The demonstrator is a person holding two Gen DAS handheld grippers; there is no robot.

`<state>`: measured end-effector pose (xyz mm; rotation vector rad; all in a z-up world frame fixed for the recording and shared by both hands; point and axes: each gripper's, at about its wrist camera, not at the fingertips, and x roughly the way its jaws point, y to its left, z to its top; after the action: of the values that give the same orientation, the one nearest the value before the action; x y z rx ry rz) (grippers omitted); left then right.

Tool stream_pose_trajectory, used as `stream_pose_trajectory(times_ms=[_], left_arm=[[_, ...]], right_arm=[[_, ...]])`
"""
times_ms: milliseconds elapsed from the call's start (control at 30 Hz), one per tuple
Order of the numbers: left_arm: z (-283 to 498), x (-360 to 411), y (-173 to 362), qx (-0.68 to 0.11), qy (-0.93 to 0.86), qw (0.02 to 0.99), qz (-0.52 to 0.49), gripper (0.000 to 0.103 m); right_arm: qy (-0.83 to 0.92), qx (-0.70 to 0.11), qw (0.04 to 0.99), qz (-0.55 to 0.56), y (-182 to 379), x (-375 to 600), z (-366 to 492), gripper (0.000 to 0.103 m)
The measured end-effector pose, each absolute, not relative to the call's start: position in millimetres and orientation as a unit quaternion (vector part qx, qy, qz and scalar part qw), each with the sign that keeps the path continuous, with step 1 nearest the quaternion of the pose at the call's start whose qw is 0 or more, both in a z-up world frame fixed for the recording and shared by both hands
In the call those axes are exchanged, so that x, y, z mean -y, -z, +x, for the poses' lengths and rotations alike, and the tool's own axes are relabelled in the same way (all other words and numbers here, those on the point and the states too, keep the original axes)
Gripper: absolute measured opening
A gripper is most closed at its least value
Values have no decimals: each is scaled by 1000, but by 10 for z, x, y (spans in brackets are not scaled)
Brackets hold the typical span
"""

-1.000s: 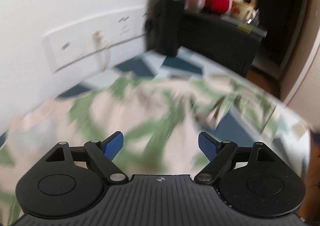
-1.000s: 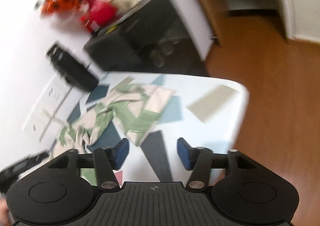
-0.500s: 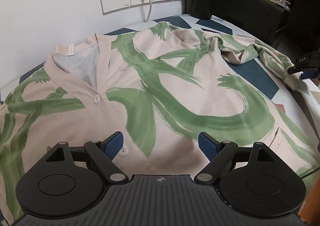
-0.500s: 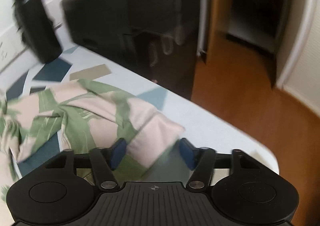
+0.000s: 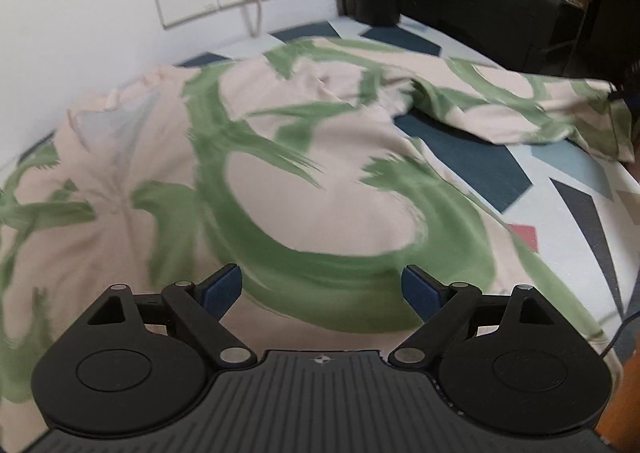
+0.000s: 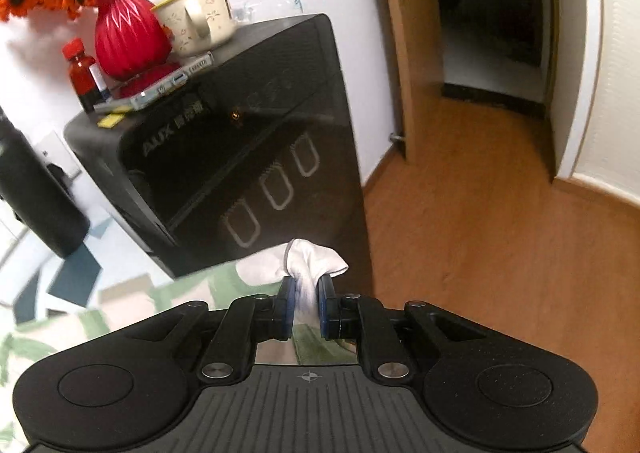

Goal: Fold clothes

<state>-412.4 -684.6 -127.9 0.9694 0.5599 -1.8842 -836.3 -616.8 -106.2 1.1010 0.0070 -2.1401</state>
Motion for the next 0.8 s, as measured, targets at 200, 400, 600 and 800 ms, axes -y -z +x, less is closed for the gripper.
stream_pose_trajectory(times_ms=[200,400,600,800], left_arm=[[-4025,6775,1213,-246,769,458,373,89],[-3416,6674,969,-254,770,490,321,89],[-2295,6488,734,-275,756,536,258,89],[-1258,6355,683,-287,725,579,237,89]], right_arm=[[766,44,453,454,712,6243,-8170,11],[674,21,591,443,218,6873,-7200,11],[587,4,694,416,-290,7587,-5774,11],[471,-75,768,427,-241,8185,-3960,11]])
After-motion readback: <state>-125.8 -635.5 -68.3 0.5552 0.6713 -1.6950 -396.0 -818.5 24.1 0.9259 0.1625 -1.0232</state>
